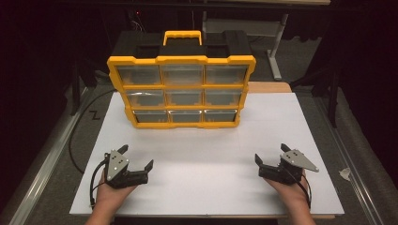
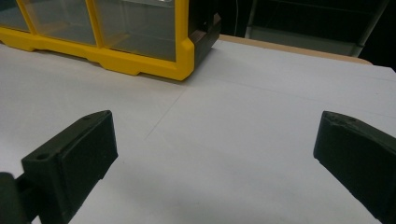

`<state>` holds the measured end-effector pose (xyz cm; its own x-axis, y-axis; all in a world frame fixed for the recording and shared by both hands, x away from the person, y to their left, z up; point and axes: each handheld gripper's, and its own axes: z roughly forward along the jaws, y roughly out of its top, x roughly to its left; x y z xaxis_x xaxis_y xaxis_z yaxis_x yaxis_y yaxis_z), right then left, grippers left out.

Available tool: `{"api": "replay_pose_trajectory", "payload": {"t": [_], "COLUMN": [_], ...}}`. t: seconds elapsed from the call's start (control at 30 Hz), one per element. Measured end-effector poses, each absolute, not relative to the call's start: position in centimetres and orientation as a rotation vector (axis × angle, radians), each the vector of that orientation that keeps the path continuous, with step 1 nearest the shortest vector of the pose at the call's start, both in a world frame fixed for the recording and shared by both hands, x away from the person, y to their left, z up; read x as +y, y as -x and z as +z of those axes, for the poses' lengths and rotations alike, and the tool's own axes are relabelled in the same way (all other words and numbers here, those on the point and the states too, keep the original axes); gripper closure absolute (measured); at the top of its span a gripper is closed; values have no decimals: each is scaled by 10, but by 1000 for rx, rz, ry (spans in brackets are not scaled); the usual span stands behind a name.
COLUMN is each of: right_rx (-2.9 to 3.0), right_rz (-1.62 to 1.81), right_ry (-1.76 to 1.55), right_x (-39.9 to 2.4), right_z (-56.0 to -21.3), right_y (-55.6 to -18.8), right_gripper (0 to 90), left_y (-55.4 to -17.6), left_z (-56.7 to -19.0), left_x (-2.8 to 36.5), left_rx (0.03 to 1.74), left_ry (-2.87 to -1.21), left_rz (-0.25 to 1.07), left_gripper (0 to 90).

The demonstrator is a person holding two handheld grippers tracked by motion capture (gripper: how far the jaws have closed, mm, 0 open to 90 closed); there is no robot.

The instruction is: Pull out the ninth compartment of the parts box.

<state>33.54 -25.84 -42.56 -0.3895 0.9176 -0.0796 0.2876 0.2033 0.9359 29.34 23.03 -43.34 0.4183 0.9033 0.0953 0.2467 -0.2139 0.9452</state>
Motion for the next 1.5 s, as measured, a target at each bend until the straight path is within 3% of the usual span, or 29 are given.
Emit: {"api": "replay_pose_trajectory", "payload": {"t": [0.93, 1.5], "right_rx": [1814, 1890], "right_rz": [1029, 873], "right_ry": [-1108, -967], "right_x": [-223, -219], "right_z": [-429, -428], "right_y": [-422, -404], "right_gripper": [13, 13], "left_y": [-295, -295], "left_z": [-436, -437], "left_x": [237, 237], "left_rx": [1042, 1043], "left_ry": [-1681, -1666], "left_rz": [849, 856], "left_gripper": [3, 3]}}
